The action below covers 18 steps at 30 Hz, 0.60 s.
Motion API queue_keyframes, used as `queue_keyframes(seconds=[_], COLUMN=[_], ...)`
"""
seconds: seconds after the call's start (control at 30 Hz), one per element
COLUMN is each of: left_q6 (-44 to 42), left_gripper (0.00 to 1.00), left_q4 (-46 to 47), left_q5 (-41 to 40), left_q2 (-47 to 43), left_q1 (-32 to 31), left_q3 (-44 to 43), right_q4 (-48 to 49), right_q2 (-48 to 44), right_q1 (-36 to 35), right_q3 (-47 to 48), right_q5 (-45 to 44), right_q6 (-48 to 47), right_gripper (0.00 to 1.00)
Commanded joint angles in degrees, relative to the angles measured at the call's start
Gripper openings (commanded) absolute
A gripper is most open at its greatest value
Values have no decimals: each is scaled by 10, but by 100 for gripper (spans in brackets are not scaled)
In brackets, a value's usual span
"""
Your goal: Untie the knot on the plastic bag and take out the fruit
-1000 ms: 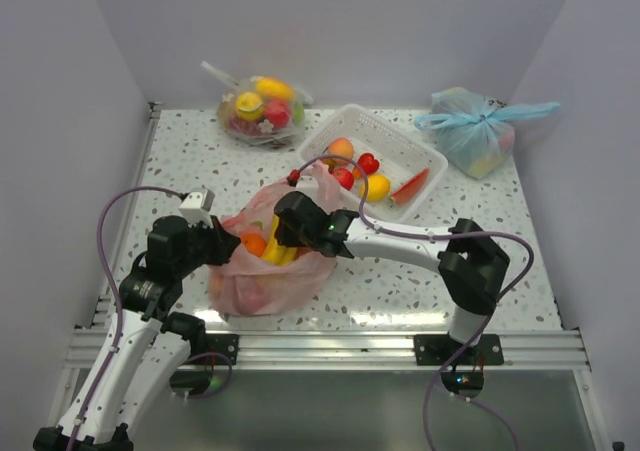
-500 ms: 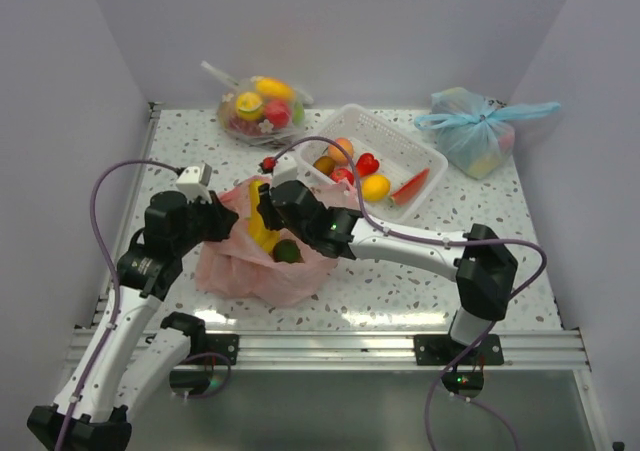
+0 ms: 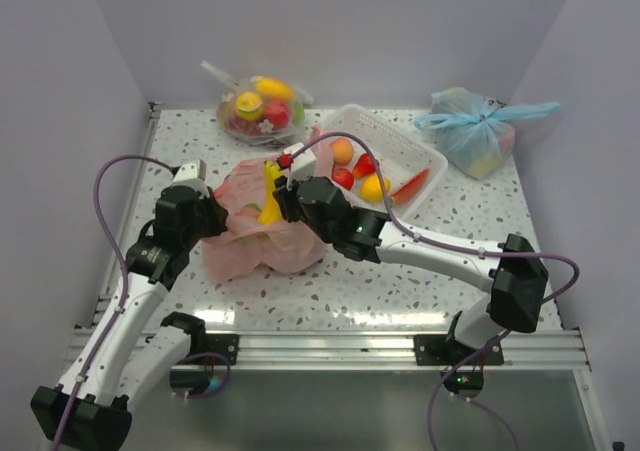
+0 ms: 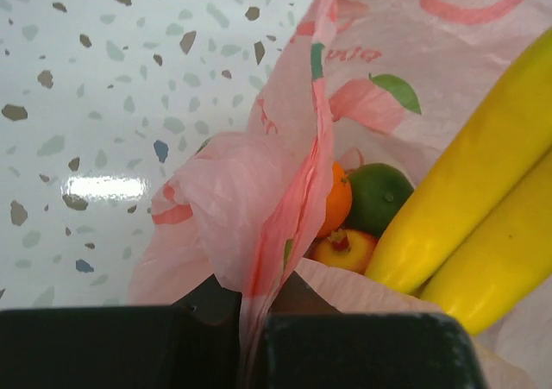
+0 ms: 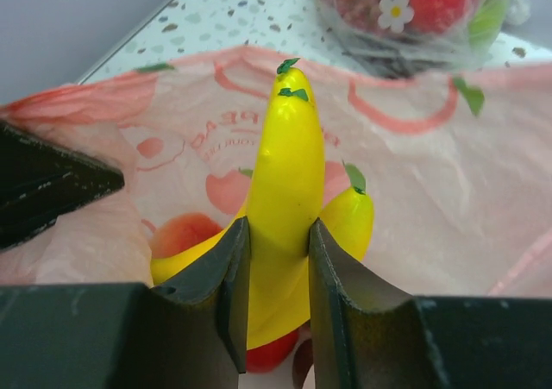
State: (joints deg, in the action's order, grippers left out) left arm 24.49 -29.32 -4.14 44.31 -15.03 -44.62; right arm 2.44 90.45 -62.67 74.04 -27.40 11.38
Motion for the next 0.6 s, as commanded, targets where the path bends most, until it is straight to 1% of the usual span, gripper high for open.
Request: queue_keyframes(seconds=[0.0,0.1,0.2,0.23,0.37,0.4,0.43,0.5,0.57], left_q6=[28,17,-8,-15,-32,-35,-36,-37,-34], left_gripper=[0,0,0,0,0,0,0,0,0], left_q4=[15,16,22,20,34,34,31,12,-8], left_q5=[-38,-5,22,27,117,127,136,151,151], left_q2=[4,6,-12,-17,-51,-56,-61,-73,-78], left_q1=[3,3,3,3,3,3,3,3,3], left_q3=[23,39,52,58,67,64,61,46,8], right_q4=[34,52,56,57,79,88,88,80,75], right_q2=[-26,-42,-40,-31,-6,2,10,33,45], right_q1=[-2,-2,-1,-1,-1,0,-1,0,-1], right_q3=[-39,-49,-8,6,74,85,98,142,168], right_q5=[59,52,38,29,-1,-5,-8,-13,-20], right_q6=[33,42,9,-15,-80,-93,-127,-160,-205], right_gripper=[0,0,0,0,0,0,0,0,0])
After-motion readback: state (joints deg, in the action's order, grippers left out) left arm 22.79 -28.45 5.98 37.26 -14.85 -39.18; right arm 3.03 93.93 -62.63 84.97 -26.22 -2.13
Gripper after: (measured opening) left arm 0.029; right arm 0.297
